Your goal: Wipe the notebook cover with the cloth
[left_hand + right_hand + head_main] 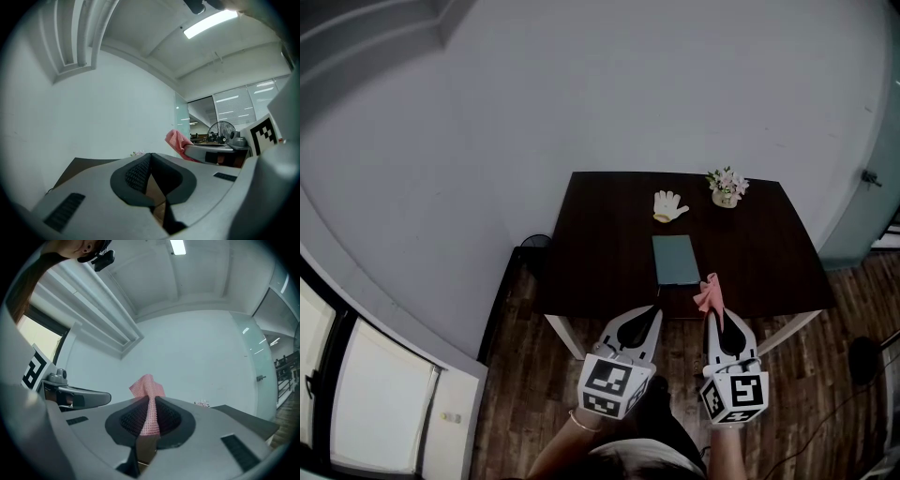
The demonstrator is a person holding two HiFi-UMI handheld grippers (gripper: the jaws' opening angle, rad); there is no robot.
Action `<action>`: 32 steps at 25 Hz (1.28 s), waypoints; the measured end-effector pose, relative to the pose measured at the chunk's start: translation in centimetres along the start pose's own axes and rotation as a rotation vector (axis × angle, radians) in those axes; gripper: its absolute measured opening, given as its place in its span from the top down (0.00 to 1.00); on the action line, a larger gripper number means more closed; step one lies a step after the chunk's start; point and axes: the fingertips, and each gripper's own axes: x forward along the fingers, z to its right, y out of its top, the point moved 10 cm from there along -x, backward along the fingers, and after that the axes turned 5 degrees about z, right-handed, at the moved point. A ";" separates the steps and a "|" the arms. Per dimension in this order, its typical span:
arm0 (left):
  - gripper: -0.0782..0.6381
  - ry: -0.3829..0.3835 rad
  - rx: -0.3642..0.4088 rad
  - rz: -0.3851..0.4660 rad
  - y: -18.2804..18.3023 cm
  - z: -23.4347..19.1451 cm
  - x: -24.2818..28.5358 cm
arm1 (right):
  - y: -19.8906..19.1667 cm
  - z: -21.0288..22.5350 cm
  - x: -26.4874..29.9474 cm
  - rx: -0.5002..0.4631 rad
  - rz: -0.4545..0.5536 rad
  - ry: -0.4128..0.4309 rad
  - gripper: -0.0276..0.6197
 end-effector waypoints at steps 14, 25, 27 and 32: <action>0.86 0.039 -0.005 0.001 -1.0 -3.8 10.5 | -2.4 6.3 9.1 -0.005 -0.051 0.042 0.90; 0.86 0.067 -0.021 -0.011 -1.8 -5.2 20.1 | -3.5 12.9 16.6 0.009 -0.071 0.098 0.90; 0.86 0.074 -0.023 -0.011 -2.0 -5.6 22.0 | -3.8 14.1 18.1 0.016 -0.073 0.113 0.90; 0.86 0.111 -0.030 -0.015 -2.8 -6.8 26.3 | -4.8 17.0 21.6 0.018 -0.085 0.140 0.90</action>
